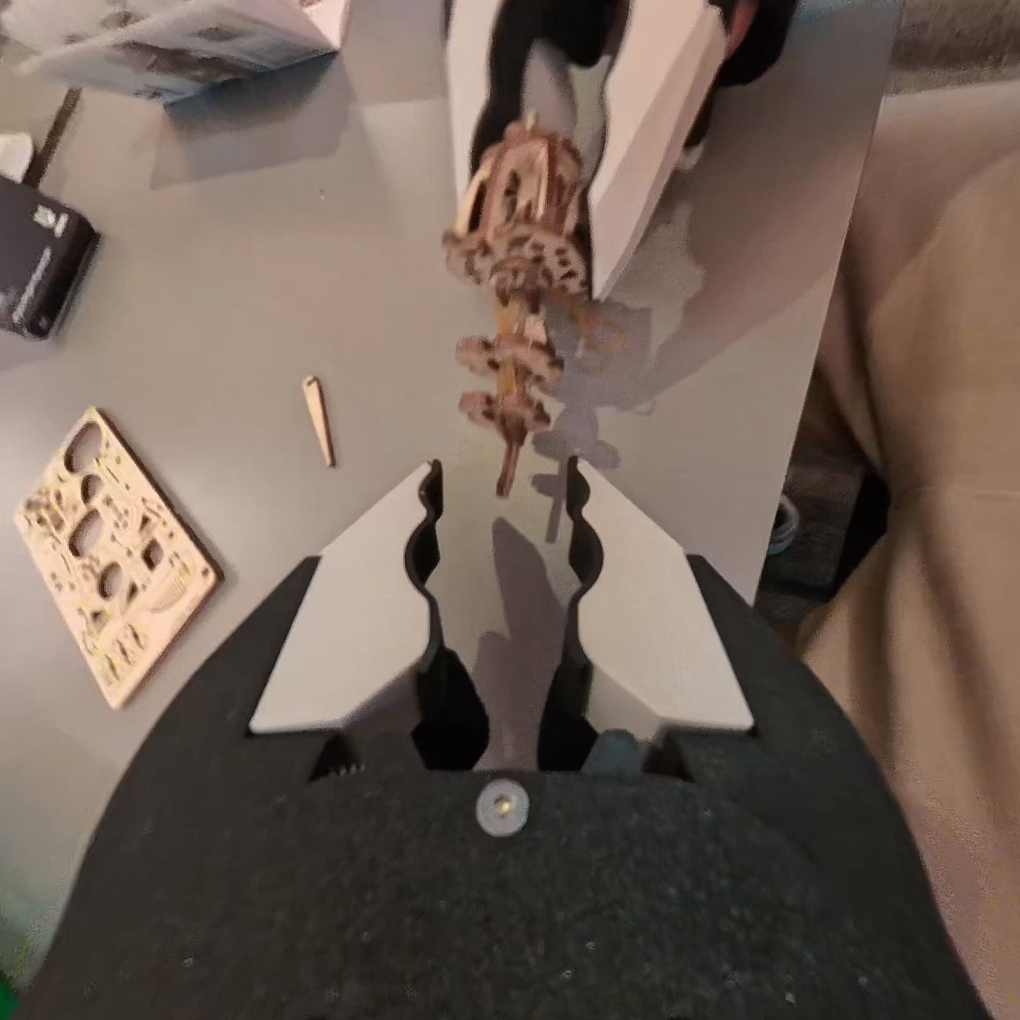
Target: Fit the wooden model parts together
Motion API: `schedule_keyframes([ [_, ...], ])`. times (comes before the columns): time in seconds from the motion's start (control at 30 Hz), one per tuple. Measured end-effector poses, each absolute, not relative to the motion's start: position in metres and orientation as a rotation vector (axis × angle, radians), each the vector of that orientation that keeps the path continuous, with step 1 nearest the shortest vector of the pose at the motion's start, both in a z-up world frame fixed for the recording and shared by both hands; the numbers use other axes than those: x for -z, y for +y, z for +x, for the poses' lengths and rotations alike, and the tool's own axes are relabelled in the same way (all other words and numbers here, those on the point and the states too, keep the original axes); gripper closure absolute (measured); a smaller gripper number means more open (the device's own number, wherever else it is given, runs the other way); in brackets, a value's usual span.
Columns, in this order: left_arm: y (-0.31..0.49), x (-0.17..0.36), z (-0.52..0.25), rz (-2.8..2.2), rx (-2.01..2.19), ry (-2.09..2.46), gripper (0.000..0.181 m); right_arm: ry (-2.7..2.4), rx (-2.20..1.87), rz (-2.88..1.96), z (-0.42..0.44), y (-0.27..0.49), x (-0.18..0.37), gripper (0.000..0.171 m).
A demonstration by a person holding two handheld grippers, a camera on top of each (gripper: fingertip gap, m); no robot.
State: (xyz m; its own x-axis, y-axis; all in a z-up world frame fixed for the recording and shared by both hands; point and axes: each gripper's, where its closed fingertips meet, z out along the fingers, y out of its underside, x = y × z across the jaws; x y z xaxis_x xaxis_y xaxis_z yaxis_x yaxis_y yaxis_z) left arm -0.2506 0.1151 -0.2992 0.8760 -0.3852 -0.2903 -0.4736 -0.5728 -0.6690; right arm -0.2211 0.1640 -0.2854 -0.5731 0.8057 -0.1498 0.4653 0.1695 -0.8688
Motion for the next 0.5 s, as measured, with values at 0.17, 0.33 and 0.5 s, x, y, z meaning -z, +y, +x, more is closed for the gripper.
schedule_keyframes([
  [0.17, 0.110, 0.255, -0.229, -2.107, 0.484, 0.052, 0.120, -1.955, -1.328, -0.985, -0.204, 0.163, 0.230, 0.120],
  [0.33, 0.107, 0.209, -0.197, -1.863, 0.810, -0.127, 0.125, -1.881, -1.149, -0.763, -0.183, 0.138, 0.191, 0.120],
  [0.5, 0.096, 0.183, -0.183, -1.802, 0.917, -0.147, 0.134, -1.873, -1.002, -0.644, -0.171, 0.127, 0.175, 0.120],
])
